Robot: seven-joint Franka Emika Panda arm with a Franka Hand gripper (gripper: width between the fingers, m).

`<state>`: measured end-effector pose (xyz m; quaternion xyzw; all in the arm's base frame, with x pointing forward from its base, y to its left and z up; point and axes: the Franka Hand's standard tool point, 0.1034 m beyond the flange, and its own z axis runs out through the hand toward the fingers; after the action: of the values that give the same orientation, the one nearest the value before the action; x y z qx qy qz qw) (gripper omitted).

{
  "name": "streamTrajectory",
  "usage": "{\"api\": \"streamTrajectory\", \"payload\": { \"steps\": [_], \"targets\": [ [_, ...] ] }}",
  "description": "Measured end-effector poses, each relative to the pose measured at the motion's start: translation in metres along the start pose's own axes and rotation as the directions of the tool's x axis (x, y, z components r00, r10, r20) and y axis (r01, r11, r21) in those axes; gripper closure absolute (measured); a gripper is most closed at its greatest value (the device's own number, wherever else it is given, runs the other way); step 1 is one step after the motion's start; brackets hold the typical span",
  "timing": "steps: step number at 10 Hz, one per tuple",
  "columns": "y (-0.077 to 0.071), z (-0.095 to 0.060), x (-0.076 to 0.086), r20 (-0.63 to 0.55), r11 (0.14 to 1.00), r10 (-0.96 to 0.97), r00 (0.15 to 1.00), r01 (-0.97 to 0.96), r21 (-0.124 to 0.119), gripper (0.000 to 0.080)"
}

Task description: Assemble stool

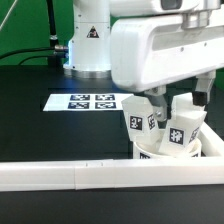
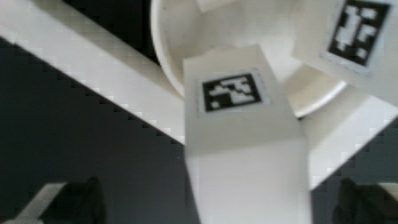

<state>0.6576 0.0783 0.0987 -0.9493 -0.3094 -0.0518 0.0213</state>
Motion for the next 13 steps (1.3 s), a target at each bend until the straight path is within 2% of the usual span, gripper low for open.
{"api": "streamTrajectory", "payload": {
  "steps": [1,4,7,8,9,10,12,13],
  "targets": [
    [-0.001,0.002,-0.003,0.001,1.0,0.003,1.0,-0.003,-0.001,0.0151],
    [-0.004,0.023,-0.007,0.01,1.0,0.024,1.0,-0.024,-0.003,0.0151],
    [-0.003,0.022,-0.007,0.009,0.998,0.063,0.998,-0.063,-0.004,0.0197],
    [-0.003,0.022,-0.007,0.009,0.997,0.072,0.997,-0.071,-0.004,0.0372],
    [-0.003,0.022,-0.007,0.008,0.983,0.183,0.983,-0.183,-0.005,0.0372],
    [-0.003,0.022,-0.007,0.007,0.964,0.266,0.964,-0.266,-0.005,0.0464],
    [-0.002,0.022,-0.006,-0.006,0.917,0.399,0.917,-0.399,-0.005,0.0464],
    [0.0,0.022,-0.006,-0.037,0.833,0.553,0.832,-0.553,0.012,0.0464]
  ]
}}
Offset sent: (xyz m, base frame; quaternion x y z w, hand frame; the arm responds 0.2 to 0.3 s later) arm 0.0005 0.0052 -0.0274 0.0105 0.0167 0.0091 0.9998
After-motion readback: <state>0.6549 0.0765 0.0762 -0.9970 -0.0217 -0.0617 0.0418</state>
